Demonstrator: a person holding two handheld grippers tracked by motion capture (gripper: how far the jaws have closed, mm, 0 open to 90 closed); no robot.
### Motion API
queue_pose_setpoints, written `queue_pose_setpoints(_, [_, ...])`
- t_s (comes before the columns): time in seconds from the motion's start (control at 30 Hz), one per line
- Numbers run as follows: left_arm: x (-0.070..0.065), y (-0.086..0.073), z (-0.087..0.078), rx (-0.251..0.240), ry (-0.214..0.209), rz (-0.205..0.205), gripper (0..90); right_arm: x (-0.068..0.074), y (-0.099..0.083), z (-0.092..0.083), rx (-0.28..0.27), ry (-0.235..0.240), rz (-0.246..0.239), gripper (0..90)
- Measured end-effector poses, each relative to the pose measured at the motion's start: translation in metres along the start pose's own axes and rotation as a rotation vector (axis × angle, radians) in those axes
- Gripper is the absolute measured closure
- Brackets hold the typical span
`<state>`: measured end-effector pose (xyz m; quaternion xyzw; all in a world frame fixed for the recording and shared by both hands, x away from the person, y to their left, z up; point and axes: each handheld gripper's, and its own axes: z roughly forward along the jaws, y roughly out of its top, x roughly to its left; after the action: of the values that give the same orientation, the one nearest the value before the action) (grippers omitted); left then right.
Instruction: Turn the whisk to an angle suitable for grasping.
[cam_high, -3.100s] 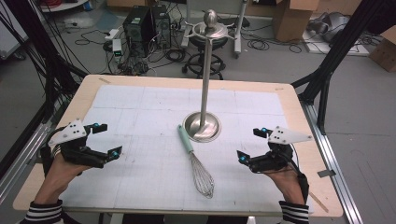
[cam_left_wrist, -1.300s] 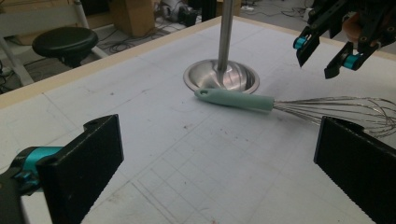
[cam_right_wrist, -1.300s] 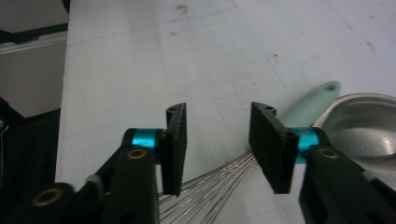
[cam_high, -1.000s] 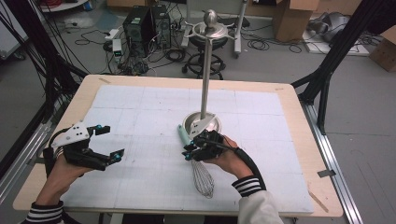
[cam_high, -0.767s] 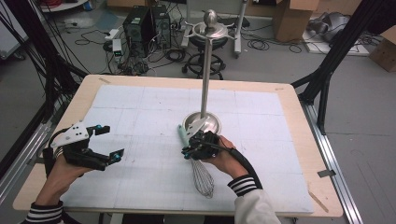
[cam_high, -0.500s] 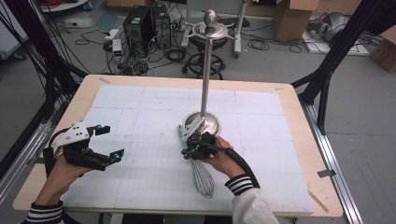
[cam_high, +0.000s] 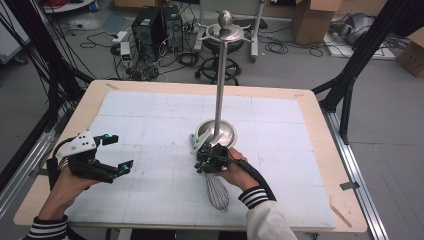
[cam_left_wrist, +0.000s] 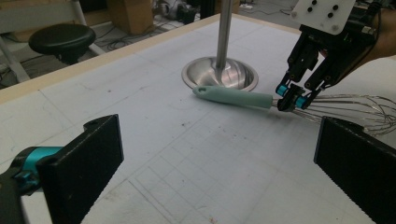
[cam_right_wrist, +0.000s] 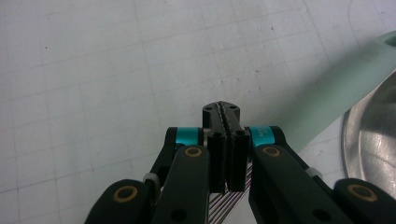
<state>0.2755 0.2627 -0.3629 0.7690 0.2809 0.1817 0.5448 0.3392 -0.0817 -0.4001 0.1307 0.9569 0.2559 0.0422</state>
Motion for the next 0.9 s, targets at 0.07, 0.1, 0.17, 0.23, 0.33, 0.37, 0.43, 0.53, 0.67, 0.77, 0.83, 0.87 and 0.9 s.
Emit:
queue_pose_setpoints(0.07, [0.0003,0.0000,-0.0002,0.000,0.001,0.001,1.7,-0.0001,-0.0003,0.0011,0.011,0.000,-0.003,89.6])
queue_pose_setpoints(0.1, [0.0004,0.0000,-0.0002,0.000,0.001,0.000,1.7,-0.0005,-0.0006,0.0017,0.015,-0.004,-0.009,89.6])
queue_pose_setpoints(0.17, [0.0004,0.0000,-0.0004,0.000,0.002,0.000,1.7,-0.0001,-0.0013,0.0024,0.026,-0.003,-0.003,89.6])
queue_pose_setpoints(0.23, [0.0004,0.0000,-0.0004,-0.002,-0.001,0.000,1.7,0.0000,-0.0016,0.0029,0.038,-0.005,-0.007,89.6])
queue_pose_setpoints(0.33, [0.0003,0.0000,-0.0006,-0.002,-0.001,0.001,1.7,0.0006,-0.0023,0.0041,0.054,-0.002,-0.010,89.6])
queue_pose_setpoints(0.37, [0.0002,-0.0001,-0.0009,-0.001,0.000,-0.001,1.7,0.0008,-0.0024,0.0042,0.056,-0.004,-0.008,89.6])
queue_pose_setpoints(0.43, [0.0006,-0.0001,-0.0013,-0.004,0.001,-0.001,1.7,0.0009,-0.0028,0.0048,0.060,0.005,-0.009,89.6])
queue_pose_setpoints(0.53, [0.0015,-0.0001,-0.0029,-0.006,0.003,-0.001,1.7,0.0012,-0.0034,0.0046,0.059,0.007,-0.008,89.6])
queue_pose_setpoints(0.67, [0.0021,-0.0002,-0.0044,-0.008,0.005,-0.002,1.7,0.0002,-0.0051,0.0043,0.074,0.009,-0.007,89.6])
queue_pose_setpoints(0.77, [0.0021,-0.0003,-0.0050,-0.010,0.009,-0.003,1.7,0.0003,-0.0074,0.0035,0.086,0.012,0.003,89.6])
queue_pose_setpoints(0.83, [0.0023,-0.0004,-0.0051,-0.009,0.009,-0.003,1.7,-0.0002,-0.0086,0.0025,0.086,0.016,0.009,89.6])
queue_pose_setpoints(0.87, [0.0023,-0.0004,-0.0051,-0.009,0.009,-0.002,1.7,-0.0002,-0.0090,0.0016,0.085,0.019,0.013,89.6])
queue_pose_setpoints(0.9, [0.0023,-0.0004,-0.0051,-0.009,0.009,-0.003,1.7,-0.0005,-0.0097,0.0017,0.082,0.018,0.011,89.6])
